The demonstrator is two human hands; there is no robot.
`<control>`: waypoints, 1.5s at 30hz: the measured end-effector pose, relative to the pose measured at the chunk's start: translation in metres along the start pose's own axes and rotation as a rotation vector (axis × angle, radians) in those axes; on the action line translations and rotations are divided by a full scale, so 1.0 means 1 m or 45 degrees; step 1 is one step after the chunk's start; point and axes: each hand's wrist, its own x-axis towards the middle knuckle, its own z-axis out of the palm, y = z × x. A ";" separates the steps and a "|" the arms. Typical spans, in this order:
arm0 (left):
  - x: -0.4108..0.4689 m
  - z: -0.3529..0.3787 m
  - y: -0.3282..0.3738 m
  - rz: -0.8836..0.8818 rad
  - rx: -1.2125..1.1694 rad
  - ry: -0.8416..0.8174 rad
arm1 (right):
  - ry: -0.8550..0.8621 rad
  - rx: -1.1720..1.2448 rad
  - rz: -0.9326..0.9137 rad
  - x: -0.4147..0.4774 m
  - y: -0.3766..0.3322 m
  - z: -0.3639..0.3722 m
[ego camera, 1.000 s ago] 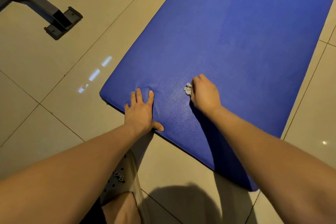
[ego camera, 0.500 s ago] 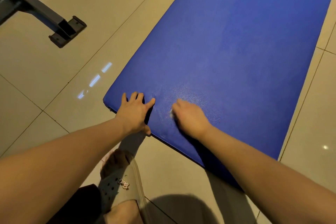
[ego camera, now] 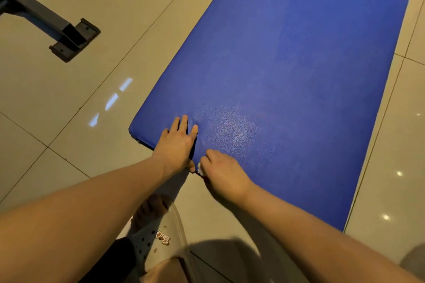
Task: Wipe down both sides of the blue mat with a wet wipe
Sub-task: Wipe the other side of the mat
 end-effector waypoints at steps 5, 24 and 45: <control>0.000 0.004 -0.001 0.004 -0.041 0.002 | 0.211 -0.063 0.508 0.039 0.094 -0.040; 0.006 0.003 0.013 -0.051 0.126 0.022 | 0.309 -0.100 0.764 -0.045 0.137 -0.058; 0.008 0.006 0.015 -0.072 0.161 0.044 | 0.489 0.200 0.911 -0.072 0.028 -0.005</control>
